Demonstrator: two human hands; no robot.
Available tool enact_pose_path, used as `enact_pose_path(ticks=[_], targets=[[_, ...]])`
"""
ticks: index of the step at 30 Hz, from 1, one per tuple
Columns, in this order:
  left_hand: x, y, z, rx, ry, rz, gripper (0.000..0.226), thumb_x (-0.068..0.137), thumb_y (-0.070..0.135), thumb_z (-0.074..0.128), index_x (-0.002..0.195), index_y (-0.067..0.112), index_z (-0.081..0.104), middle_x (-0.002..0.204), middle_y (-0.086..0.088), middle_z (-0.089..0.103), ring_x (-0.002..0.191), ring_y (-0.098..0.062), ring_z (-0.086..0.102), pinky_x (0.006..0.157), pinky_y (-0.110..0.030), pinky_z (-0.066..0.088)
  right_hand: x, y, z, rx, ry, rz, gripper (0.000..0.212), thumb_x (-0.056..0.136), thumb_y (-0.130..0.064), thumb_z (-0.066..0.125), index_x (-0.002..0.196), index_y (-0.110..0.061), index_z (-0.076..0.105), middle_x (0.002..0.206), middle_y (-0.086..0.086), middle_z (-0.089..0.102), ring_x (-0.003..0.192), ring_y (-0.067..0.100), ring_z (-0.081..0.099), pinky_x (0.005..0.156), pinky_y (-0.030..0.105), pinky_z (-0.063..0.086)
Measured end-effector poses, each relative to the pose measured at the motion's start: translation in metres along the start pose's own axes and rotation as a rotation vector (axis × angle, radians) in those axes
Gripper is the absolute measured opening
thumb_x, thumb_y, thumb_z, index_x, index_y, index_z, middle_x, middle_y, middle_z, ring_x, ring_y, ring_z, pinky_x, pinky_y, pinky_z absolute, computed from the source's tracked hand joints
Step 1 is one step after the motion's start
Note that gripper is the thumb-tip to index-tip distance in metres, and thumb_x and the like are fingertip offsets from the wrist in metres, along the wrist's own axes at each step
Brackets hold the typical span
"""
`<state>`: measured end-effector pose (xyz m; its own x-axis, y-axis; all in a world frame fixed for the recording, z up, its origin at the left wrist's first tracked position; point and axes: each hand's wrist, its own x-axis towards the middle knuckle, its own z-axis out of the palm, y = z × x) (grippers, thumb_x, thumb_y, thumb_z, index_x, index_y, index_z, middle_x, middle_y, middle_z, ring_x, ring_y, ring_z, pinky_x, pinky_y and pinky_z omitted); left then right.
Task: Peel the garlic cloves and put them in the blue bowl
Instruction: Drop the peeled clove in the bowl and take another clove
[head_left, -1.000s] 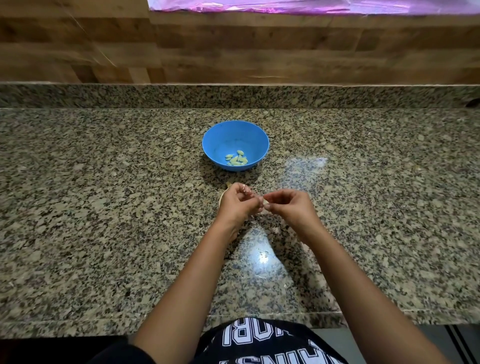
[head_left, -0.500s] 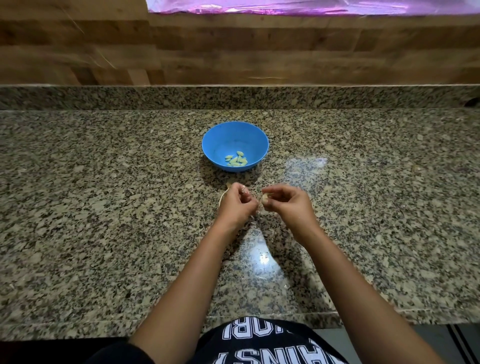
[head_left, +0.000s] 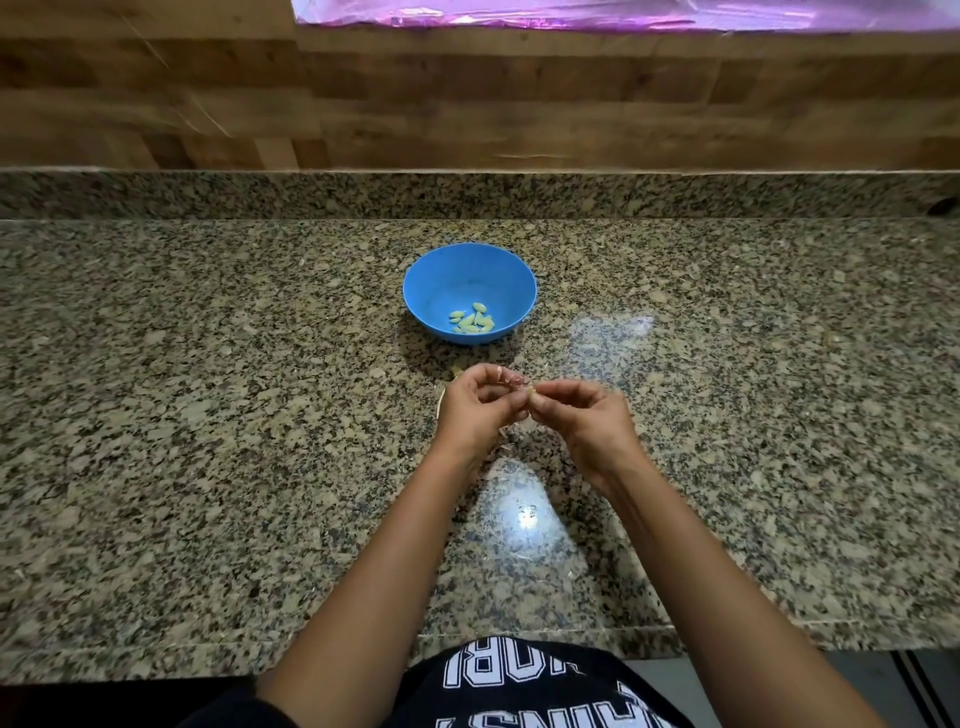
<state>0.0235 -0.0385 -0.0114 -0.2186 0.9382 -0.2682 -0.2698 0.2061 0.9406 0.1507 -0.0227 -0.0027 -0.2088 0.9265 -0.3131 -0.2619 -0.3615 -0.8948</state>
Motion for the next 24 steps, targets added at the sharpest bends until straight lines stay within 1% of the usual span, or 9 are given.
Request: enact_pose_path(ticks=[2,4,6,8,10,15,18,21,24], targets=[[-0.003,0.002,0.0,-0.083,-0.007,-0.04,0.014,0.085,-0.007,0.06,0.092,0.004,0.057,0.083,-0.012,0.066,0.077,-0.019,0.066,0.069,-0.022,0.057,0.0,0.001,0.002,-0.214,0.049,-0.107,0.013,0.075,0.006,0.068,0.079,-0.006,0.066,0.079,0.008,0.067,0.08,0.021,0.065,0.076,0.028,0.055],[-0.004,0.003,0.0,-0.187,-0.012,-0.081,0.016,0.085,-0.004,0.062,0.098,0.003,0.056,0.084,-0.012,0.068,0.076,-0.019,0.068,0.069,-0.023,0.058,0.001,0.0,0.004,-0.434,0.085,-0.214,0.011,0.078,0.001,0.07,0.081,-0.01,0.066,0.082,0.007,0.068,0.081,0.021,0.066,0.077,0.03,0.056],[-0.004,0.004,-0.002,-0.256,0.004,-0.092,0.019,0.083,-0.007,0.062,0.096,0.003,0.053,0.08,-0.012,0.068,0.072,-0.018,0.068,0.072,-0.027,0.059,-0.001,0.001,0.006,-0.607,0.093,-0.327,0.01,0.08,-0.004,0.07,0.083,-0.012,0.064,0.08,0.004,0.066,0.076,0.017,0.064,0.071,0.024,0.055],[-0.004,0.004,-0.002,-0.252,0.024,-0.084,0.019,0.082,-0.009,0.062,0.093,0.003,0.052,0.08,-0.014,0.067,0.071,-0.019,0.068,0.076,-0.03,0.057,-0.003,0.003,0.009,-0.745,0.095,-0.453,0.013,0.081,-0.004,0.068,0.084,-0.013,0.059,0.075,0.001,0.061,0.068,0.011,0.058,0.062,0.017,0.051],[-0.006,0.004,0.0,-0.222,0.037,-0.068,0.018,0.082,-0.008,0.063,0.091,0.004,0.051,0.081,-0.015,0.066,0.072,-0.02,0.068,0.077,-0.031,0.058,-0.005,0.004,0.012,-0.835,0.082,-0.521,0.015,0.082,-0.003,0.065,0.085,-0.011,0.053,0.075,0.002,0.057,0.065,0.012,0.054,0.057,0.019,0.048],[-0.009,0.002,0.001,-0.177,0.059,-0.056,0.019,0.082,-0.009,0.062,0.088,0.004,0.05,0.085,-0.019,0.066,0.076,-0.023,0.068,0.078,-0.035,0.058,-0.004,0.006,0.01,-0.908,0.058,-0.555,0.019,0.084,0.0,0.06,0.085,-0.011,0.045,0.076,0.003,0.053,0.063,0.012,0.048,0.055,0.02,0.044],[-0.009,0.001,0.001,-0.179,0.064,-0.063,0.021,0.082,-0.009,0.062,0.087,0.005,0.048,0.086,-0.02,0.066,0.075,-0.023,0.068,0.077,-0.035,0.058,-0.002,0.006,0.009,-0.866,0.055,-0.485,0.018,0.084,0.0,0.06,0.085,-0.01,0.045,0.075,0.004,0.052,0.062,0.01,0.047,0.052,0.016,0.044],[-0.008,0.0,0.001,-0.196,0.079,-0.085,0.021,0.083,-0.009,0.062,0.087,0.006,0.048,0.084,-0.018,0.066,0.073,-0.023,0.067,0.073,-0.03,0.058,0.001,0.006,0.008,-0.768,0.093,-0.395,0.018,0.085,0.001,0.06,0.084,-0.01,0.045,0.075,0.002,0.051,0.06,0.007,0.047,0.051,0.01,0.043],[-0.007,-0.001,-0.003,-0.242,0.119,-0.134,0.016,0.083,-0.008,0.061,0.09,0.003,0.05,0.082,-0.016,0.066,0.068,-0.02,0.068,0.064,-0.022,0.058,0.002,0.007,0.003,-0.759,0.139,-0.359,0.012,0.088,0.0,0.056,0.088,-0.011,0.05,0.078,-0.003,0.052,0.065,0.003,0.049,0.054,0.006,0.042]])
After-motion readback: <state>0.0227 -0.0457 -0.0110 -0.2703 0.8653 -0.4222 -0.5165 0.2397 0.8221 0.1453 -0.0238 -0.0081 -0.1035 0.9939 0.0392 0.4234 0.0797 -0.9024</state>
